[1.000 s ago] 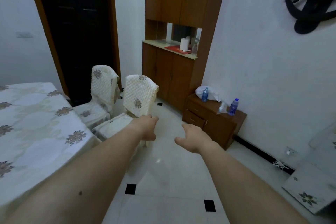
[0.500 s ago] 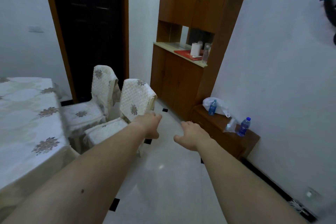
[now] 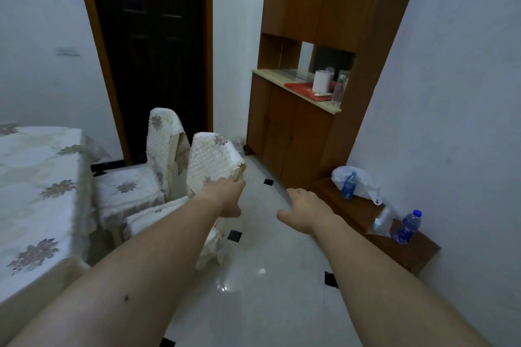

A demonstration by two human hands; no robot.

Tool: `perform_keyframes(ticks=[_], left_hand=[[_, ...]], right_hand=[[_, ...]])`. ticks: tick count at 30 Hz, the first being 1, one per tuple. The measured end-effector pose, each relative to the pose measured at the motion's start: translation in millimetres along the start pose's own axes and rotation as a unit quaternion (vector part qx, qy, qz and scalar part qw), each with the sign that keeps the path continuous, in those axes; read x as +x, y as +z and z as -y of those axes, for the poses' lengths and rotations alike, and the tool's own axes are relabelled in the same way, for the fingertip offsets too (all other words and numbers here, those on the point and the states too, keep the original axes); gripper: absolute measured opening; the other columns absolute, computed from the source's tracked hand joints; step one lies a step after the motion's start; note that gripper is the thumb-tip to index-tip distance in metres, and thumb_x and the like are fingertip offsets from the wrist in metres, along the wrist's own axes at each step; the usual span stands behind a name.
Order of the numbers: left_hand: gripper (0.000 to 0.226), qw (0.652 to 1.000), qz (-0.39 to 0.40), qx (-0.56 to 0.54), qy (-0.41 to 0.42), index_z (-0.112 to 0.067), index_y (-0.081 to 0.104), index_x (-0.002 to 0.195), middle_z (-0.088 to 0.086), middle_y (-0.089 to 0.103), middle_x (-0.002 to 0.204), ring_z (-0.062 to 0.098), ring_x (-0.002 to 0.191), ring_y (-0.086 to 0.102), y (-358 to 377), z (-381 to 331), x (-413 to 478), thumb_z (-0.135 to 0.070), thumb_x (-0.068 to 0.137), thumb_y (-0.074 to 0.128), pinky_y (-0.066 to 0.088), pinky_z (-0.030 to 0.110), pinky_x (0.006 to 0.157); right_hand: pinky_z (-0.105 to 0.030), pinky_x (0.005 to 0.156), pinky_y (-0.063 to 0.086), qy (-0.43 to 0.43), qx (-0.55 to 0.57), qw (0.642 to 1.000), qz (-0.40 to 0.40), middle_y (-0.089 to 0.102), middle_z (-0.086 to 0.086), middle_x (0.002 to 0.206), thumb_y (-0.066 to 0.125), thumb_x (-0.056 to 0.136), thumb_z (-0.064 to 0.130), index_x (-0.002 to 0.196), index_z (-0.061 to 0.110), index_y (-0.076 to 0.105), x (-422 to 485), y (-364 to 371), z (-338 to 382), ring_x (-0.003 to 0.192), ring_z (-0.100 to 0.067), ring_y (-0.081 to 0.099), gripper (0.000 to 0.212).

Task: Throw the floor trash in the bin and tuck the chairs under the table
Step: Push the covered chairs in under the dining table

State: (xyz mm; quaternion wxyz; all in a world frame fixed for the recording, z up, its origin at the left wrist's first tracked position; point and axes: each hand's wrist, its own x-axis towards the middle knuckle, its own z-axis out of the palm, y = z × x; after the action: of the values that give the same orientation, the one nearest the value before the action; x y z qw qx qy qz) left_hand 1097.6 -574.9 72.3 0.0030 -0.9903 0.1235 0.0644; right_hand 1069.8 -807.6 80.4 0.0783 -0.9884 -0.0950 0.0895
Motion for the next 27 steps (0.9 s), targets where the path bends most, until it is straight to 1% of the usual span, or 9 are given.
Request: perform_keyframes(ticks=[4,8,12,14,20,22,24,25,27], left_hand=[[0.067,1.0,-0.025,0.0,-0.011,-0.024,0.039,0.143,0.006,0.053,0.127,0.027,0.113,0.053,-15.0,8.9,61.7,-0.037,0.083,0.068,0.048,0.039,0.083],[0.067,0.999,-0.027,0.012,-0.033,-0.022,0.039,0.143,0.008,0.053,0.129,0.029,0.117,0.053,-31.9,21.9,114.9,-0.038,0.084,0.068,0.051,0.043,0.09],[0.069,0.998,-0.016,0.015,-0.062,-0.022,0.039,0.142,0.007,0.054,0.127,0.028,0.113,0.054,-42.5,36.1,157.1,-0.037,0.081,0.068,0.052,0.043,0.085],[0.069,0.997,-0.016,0.019,-0.072,-0.023,0.039,0.142,0.006,0.054,0.126,0.027,0.11,0.055,-46.2,40.4,176.2,-0.037,0.081,0.069,0.054,0.042,0.084],[0.069,0.994,-0.008,0.013,-0.105,-0.023,0.04,0.141,0.006,0.055,0.126,0.026,0.109,0.056,-53.7,46.5,237.7,-0.037,0.081,0.07,0.055,0.044,0.087],[0.074,0.992,-0.012,0.012,-0.121,-0.023,0.036,0.147,0.006,0.054,0.133,0.026,0.113,0.056,-55.2,45.2,261.2,-0.034,0.083,0.07,0.055,0.041,0.089],[0.08,0.99,-0.018,0.01,-0.139,-0.023,0.029,0.154,0.006,0.049,0.144,0.026,0.122,0.054,-57.8,41.1,286.4,-0.032,0.085,0.069,0.054,0.038,0.091],[0.081,0.989,-0.022,0.007,-0.148,-0.023,0.027,0.156,0.007,0.047,0.146,0.026,0.123,0.054,-59.3,38.3,299.7,-0.031,0.086,0.069,0.053,0.037,0.09],[0.078,0.986,-0.032,0.003,-0.164,-0.022,0.029,0.154,0.008,0.048,0.145,0.027,0.122,0.054,-65.0,31.2,327.8,-0.032,0.087,0.068,0.053,0.036,0.086]], right_hand=[[-0.048,0.112,0.039,-0.016,-0.003,1.0,-0.002,0.035,-0.01,0.158,0.048,0.09,0.059,0.156,0.017,0.027,67.9,-17.3,-21.6,0.142,-0.032,0.035,0.081],[-0.048,0.113,0.038,-0.035,0.002,0.999,-0.002,0.031,-0.01,0.16,0.047,0.091,0.058,0.158,0.016,0.024,131.3,-36.1,-33.1,0.144,-0.033,0.033,0.082],[-0.049,0.111,0.04,-0.046,0.014,0.999,-0.008,0.033,-0.009,0.16,0.048,0.086,0.059,0.158,0.017,0.024,183.2,-48.9,-40.7,0.143,-0.031,0.035,0.086],[-0.049,0.111,0.04,-0.053,0.022,0.998,-0.01,0.035,-0.009,0.159,0.048,0.086,0.058,0.157,0.017,0.026,206.9,-54.5,-45.5,0.142,-0.031,0.036,0.086],[-0.047,0.103,0.045,-0.091,0.026,0.996,-0.004,0.045,-0.008,0.149,0.049,0.082,0.063,0.151,0.019,0.036,280.4,-66.5,-65.9,0.133,-0.03,0.044,0.083],[-0.046,0.105,0.043,-0.103,0.02,0.994,-0.001,0.043,-0.009,0.15,0.05,0.084,0.062,0.152,0.017,0.035,306.0,-70.4,-74.8,0.135,-0.03,0.042,0.082],[-0.044,0.106,0.041,-0.123,0.018,0.992,0.0,0.043,-0.009,0.151,0.051,0.086,0.06,0.151,0.016,0.036,333.6,-75.6,-86.9,0.136,-0.03,0.042,0.08],[-0.043,0.104,0.042,-0.136,0.017,0.991,-0.001,0.045,-0.01,0.15,0.052,0.086,0.059,0.149,0.016,0.039,347.8,-78.8,-94.1,0.135,-0.03,0.043,0.078],[-0.043,0.104,0.043,-0.161,0.008,0.987,-0.004,0.046,-0.01,0.148,0.052,0.085,0.059,0.148,0.018,0.04,378.4,-87.9,-110.8,0.133,-0.03,0.045,0.076]])
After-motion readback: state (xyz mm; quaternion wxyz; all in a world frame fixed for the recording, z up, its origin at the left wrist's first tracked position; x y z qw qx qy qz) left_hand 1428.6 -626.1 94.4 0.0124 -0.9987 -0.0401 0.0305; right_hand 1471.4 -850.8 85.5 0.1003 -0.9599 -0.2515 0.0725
